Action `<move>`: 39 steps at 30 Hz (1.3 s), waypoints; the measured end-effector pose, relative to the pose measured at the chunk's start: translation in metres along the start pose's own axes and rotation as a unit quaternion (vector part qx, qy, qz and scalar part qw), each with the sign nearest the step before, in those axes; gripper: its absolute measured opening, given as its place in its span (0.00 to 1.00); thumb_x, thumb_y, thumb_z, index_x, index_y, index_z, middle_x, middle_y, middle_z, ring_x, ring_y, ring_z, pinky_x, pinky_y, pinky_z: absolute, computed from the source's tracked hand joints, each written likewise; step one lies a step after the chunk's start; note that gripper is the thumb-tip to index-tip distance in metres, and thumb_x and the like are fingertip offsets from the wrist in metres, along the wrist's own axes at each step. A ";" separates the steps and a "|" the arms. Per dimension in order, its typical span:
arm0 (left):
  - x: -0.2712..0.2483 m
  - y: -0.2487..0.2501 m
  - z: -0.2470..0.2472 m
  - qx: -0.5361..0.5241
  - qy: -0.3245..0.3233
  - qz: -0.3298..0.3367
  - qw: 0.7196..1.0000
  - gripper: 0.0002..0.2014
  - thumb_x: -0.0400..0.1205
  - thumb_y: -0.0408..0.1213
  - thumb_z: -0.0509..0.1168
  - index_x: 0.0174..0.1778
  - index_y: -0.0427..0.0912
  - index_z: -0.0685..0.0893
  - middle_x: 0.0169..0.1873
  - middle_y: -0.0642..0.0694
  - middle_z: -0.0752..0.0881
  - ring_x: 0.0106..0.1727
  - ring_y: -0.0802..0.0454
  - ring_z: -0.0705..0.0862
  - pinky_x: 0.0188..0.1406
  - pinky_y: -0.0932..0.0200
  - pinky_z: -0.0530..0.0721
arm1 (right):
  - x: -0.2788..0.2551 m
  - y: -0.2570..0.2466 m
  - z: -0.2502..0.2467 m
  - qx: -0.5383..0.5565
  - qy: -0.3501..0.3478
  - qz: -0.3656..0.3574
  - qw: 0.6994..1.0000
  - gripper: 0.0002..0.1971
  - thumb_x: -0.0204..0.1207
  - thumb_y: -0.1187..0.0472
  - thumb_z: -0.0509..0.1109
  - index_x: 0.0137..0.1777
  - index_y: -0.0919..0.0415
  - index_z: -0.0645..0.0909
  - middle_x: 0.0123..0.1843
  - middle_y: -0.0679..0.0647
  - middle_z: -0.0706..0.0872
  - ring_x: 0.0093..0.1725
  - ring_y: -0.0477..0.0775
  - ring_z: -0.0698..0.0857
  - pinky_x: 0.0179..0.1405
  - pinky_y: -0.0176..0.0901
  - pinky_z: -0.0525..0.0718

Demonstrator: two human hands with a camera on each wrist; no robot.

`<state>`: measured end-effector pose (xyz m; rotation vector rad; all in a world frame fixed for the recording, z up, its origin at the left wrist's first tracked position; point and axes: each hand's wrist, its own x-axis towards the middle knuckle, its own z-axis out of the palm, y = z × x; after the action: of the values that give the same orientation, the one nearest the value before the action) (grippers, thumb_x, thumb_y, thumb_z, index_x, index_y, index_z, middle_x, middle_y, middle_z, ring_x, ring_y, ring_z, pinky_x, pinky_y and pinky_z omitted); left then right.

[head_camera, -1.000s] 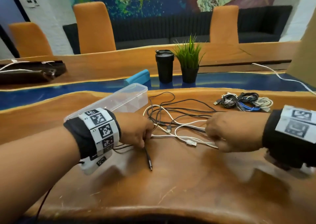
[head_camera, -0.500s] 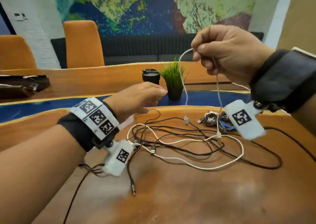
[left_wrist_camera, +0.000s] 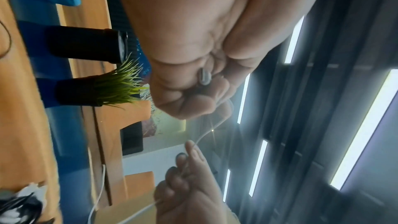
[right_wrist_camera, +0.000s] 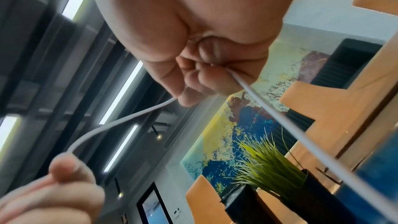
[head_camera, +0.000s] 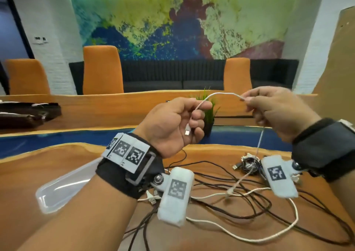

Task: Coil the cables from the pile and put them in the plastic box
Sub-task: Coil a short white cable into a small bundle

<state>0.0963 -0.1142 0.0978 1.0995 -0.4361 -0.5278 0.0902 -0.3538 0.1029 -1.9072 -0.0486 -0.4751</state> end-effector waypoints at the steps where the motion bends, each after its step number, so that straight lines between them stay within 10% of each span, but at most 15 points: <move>1: 0.002 0.001 -0.001 -0.003 0.004 0.005 1.000 0.12 0.88 0.40 0.56 0.49 0.40 0.84 0.30 0.52 0.70 0.28 0.59 0.67 0.31 0.64 0.73 | -0.003 0.000 0.005 -0.031 -0.009 -0.013 0.999 0.06 0.82 0.62 0.68 0.50 0.56 0.86 0.35 0.54 0.84 0.25 0.47 0.75 0.23 0.41 0.75; 10: 0.017 -0.010 -0.022 -0.088 -0.015 0.083 0.993 0.10 0.85 0.41 0.61 0.53 0.41 0.85 0.36 0.50 0.79 0.36 0.56 0.78 0.41 0.59 0.81 | -0.017 -0.030 0.040 0.190 -0.067 -0.086 0.976 0.10 0.85 0.62 0.63 0.55 0.64 0.85 0.33 0.52 0.78 0.23 0.44 0.68 0.17 0.33 0.64; 15: 0.029 -0.036 -0.021 0.170 0.041 0.038 0.984 0.26 0.75 0.51 0.67 0.70 0.51 0.80 0.62 0.47 0.89 0.63 0.49 0.87 0.67 0.44 0.79 | 0.018 -0.035 0.038 0.483 0.004 0.051 0.874 0.09 0.88 0.59 0.58 0.47 0.56 0.77 0.28 0.46 0.72 0.19 0.42 0.62 0.13 0.32 0.61; 19: 0.022 -0.051 -0.011 0.298 -0.077 -0.005 0.951 0.10 0.85 0.34 0.66 0.61 0.40 0.84 0.47 0.42 0.89 0.47 0.48 0.88 0.50 0.56 0.87 | 0.046 -0.042 0.026 0.551 0.041 0.082 0.830 0.14 0.89 0.59 0.54 0.42 0.56 0.75 0.25 0.45 0.70 0.15 0.42 0.63 0.11 0.33 0.61; 23: 0.017 -0.033 -0.023 0.292 0.011 0.033 0.956 0.11 0.89 0.33 0.58 0.56 0.36 0.86 0.32 0.47 0.79 0.35 0.49 0.80 0.44 0.53 0.85 | 0.057 -0.037 0.008 0.570 0.071 0.143 0.806 0.18 0.87 0.66 0.51 0.33 0.59 0.70 0.19 0.48 0.65 0.13 0.45 0.62 0.11 0.32 0.60; 28: 0.004 -0.007 -0.048 0.363 0.074 0.045 0.928 0.11 0.89 0.36 0.58 0.53 0.40 0.87 0.31 0.49 0.78 0.29 0.54 0.76 0.36 0.54 0.81 | 0.068 -0.025 -0.008 0.427 0.069 0.205 0.878 0.15 0.86 0.67 0.54 0.37 0.61 0.75 0.29 0.52 0.77 0.25 0.45 0.75 0.23 0.30 0.79; 31: 0.002 0.000 -0.048 0.339 0.115 0.089 0.930 0.12 0.90 0.39 0.58 0.52 0.45 0.87 0.29 0.51 0.74 0.24 0.58 0.67 0.23 0.62 0.67 | 0.056 -0.016 0.003 0.056 0.071 0.126 0.988 0.08 0.82 0.55 0.65 0.52 0.57 0.83 0.57 0.60 0.87 0.50 0.51 0.83 0.52 0.52 0.88; 35: 0.005 -0.004 -0.035 0.332 0.112 0.136 0.927 0.11 0.89 0.38 0.60 0.52 0.41 0.87 0.29 0.48 0.72 0.23 0.57 0.65 0.19 0.63 0.62 | 0.009 -0.037 0.034 -0.214 -0.009 -0.157 0.964 0.26 0.74 0.36 0.69 0.67 0.48 0.82 0.61 0.41 0.85 0.59 0.39 0.83 0.61 0.38 0.80; 39: 0.006 -0.007 -0.035 0.298 0.105 0.133 0.939 0.09 0.88 0.38 0.62 0.45 0.38 0.84 0.29 0.46 0.72 0.27 0.54 0.66 0.22 0.61 0.63 | -0.010 -0.037 0.066 -0.178 -0.205 -0.189 0.944 0.13 0.78 0.50 0.70 0.60 0.51 0.86 0.47 0.47 0.91 0.44 0.44 0.89 0.49 0.44 0.89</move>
<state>0.1203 -0.0951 0.0780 1.6299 -0.5639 -0.0233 0.0912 -0.2783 0.1122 -2.3392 -0.6514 -0.3474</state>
